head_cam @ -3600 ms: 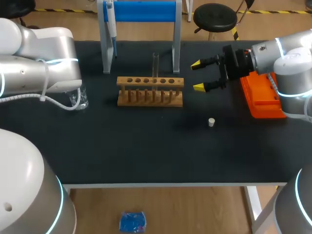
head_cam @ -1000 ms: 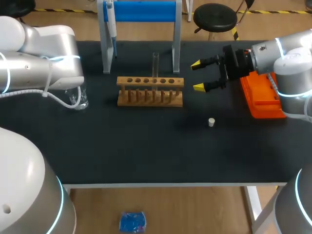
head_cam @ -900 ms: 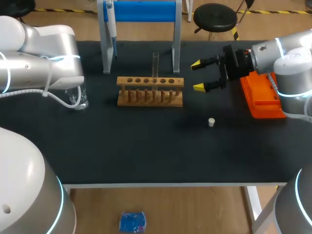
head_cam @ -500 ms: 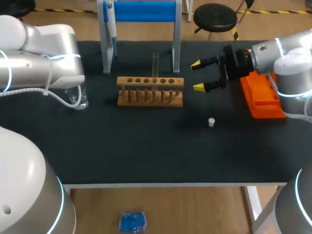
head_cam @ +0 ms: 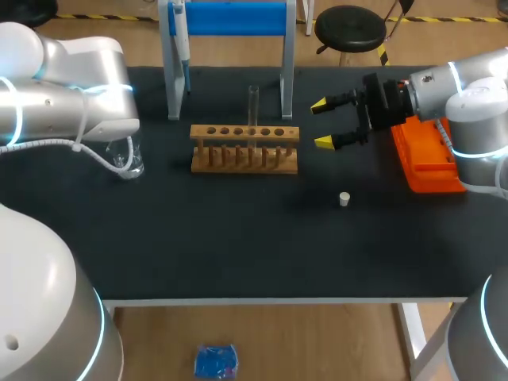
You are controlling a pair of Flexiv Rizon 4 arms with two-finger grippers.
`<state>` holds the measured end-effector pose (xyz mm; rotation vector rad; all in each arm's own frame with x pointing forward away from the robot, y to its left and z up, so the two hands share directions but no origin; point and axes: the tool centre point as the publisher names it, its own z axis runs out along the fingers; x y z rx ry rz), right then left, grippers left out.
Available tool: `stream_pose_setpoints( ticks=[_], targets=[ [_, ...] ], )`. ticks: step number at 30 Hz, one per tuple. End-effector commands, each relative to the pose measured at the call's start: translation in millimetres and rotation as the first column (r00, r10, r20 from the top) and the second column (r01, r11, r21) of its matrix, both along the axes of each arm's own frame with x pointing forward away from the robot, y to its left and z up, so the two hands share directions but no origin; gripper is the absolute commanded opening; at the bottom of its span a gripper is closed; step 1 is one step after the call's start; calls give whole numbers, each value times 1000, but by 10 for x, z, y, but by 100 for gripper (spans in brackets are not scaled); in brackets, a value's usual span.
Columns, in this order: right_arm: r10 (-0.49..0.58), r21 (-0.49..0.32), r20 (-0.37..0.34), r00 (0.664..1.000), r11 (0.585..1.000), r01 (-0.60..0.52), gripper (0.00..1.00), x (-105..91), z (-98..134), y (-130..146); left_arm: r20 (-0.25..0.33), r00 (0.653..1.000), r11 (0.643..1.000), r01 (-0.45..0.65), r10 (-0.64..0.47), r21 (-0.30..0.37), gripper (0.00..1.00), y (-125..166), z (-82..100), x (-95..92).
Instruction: Invert the test tube, pick up the pipette, mount the tip to pipette, aspirate from beaker and dispense into the tube, eject the tip, return the pipette, and cap with the stopper.
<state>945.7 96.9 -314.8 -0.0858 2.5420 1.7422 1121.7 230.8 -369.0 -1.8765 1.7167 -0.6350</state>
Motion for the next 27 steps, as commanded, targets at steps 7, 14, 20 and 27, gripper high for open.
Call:
stream_pose_setpoints(
  ticks=[7, 14, 20, 27],
  targets=[
    [2, 0, 0, 1000, 1000, -2, 100, 3, -2, -7, 3, 1000, 1000, 3, -3, 7, 0, 21, 62, 16],
    [2, 0, 0, 1000, 1000, -2, 100, 3, -2, -7, 14, 1000, 1000, 1, -2, 21, 0, 28, 183, 13],
    [2, 0, 0, 1000, 1000, -2, 100, 3, -2, -7, 25, 1000, 999, -1, 0, 33, 0, 41, 272, 9],
    [2, 0, 0, 1000, 1000, -2, 100, 3, -2, -7, 36, 999, 999, -4, 3, 48, 0, 50, 392, 0]
  ],
)
